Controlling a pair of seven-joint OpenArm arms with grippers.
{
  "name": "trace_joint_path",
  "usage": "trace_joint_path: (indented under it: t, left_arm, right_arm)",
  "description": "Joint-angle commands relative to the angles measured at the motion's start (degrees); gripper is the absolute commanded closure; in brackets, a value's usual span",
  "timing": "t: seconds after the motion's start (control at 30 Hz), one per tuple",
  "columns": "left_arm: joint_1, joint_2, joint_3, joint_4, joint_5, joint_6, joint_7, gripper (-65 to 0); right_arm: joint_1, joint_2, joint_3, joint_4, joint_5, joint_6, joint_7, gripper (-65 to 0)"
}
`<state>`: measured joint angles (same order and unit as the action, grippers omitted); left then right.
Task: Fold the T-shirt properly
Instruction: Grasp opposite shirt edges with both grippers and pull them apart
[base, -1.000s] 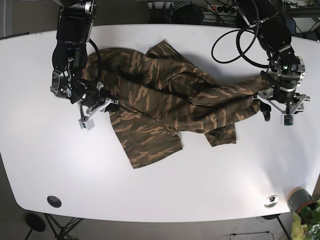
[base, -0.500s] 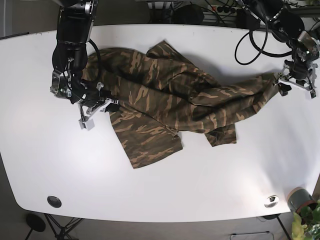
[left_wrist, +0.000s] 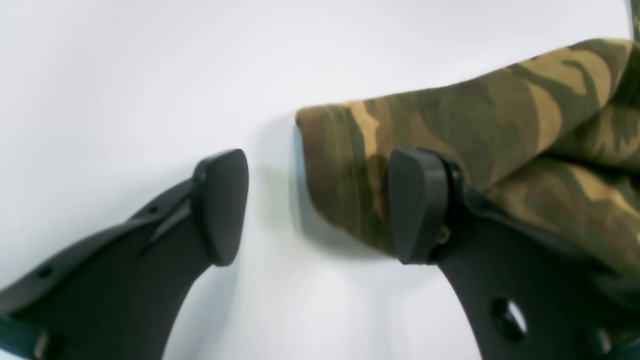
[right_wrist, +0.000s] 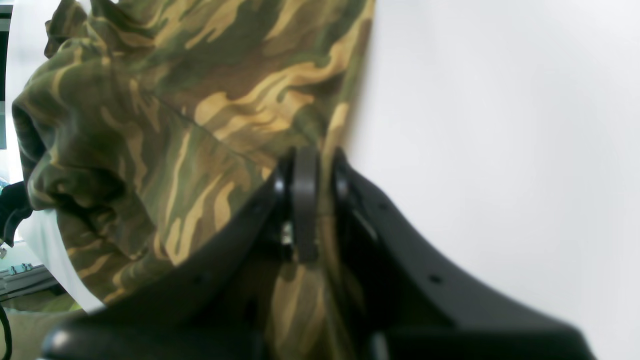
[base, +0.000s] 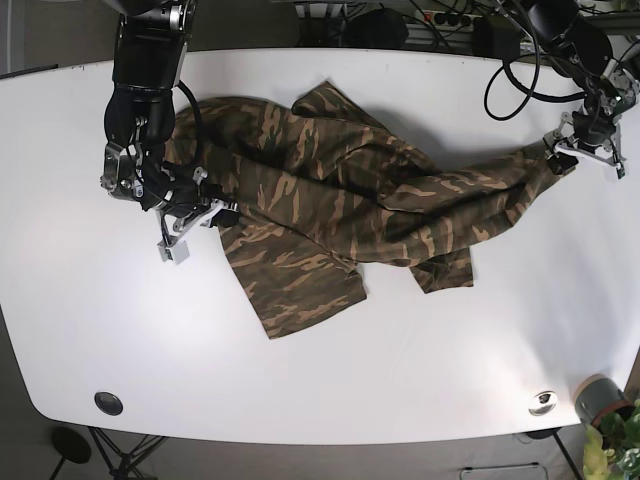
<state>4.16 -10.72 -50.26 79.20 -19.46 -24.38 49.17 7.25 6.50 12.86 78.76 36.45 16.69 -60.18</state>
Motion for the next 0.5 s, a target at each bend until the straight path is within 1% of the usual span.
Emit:
trace_joint_path:
  t: [0.0,0.07,0.13,0.2,0.27,0.47]
  left_arm:
    - [-0.2,-0.4,0.2,-2.1,0.2,-0.3,1.2,-41.5]
    - [-0.4,-0.4,1.3,-3.5,0.2,-2.6,1.2,-41.5]
    - [-1.0,-0.4,3.4,-4.8,0.2,-6.2,1.2,-41.5]
    - [-1.1,-0.4,4.6,-5.3,0.3,-8.3,1.3,-41.4]
    - [-1.0,-0.4,5.0,-5.3,0.3,-8.4,1.3,-41.4]
    - [-1.1,-0.3,4.9,-5.3,0.4,-8.4,5.0,-41.4]
  right_arm:
    - [1.4,0.4,0.2,1.3,1.3,0.50,0.9,-2.1]
    - [1.4,0.4,0.2,1.4,1.3,0.50,0.9,-2.1]
    - [1.4,0.4,0.2,1.4,1.3,0.50,0.9,-2.1]
    - [1.4,0.4,0.2,1.4,1.3,0.50,0.9,-2.1]
    - [1.4,0.4,0.2,1.4,1.3,0.50,0.9,-2.1]
    - [1.4,0.4,0.3,1.4,1.3,0.50,0.9,-2.1]
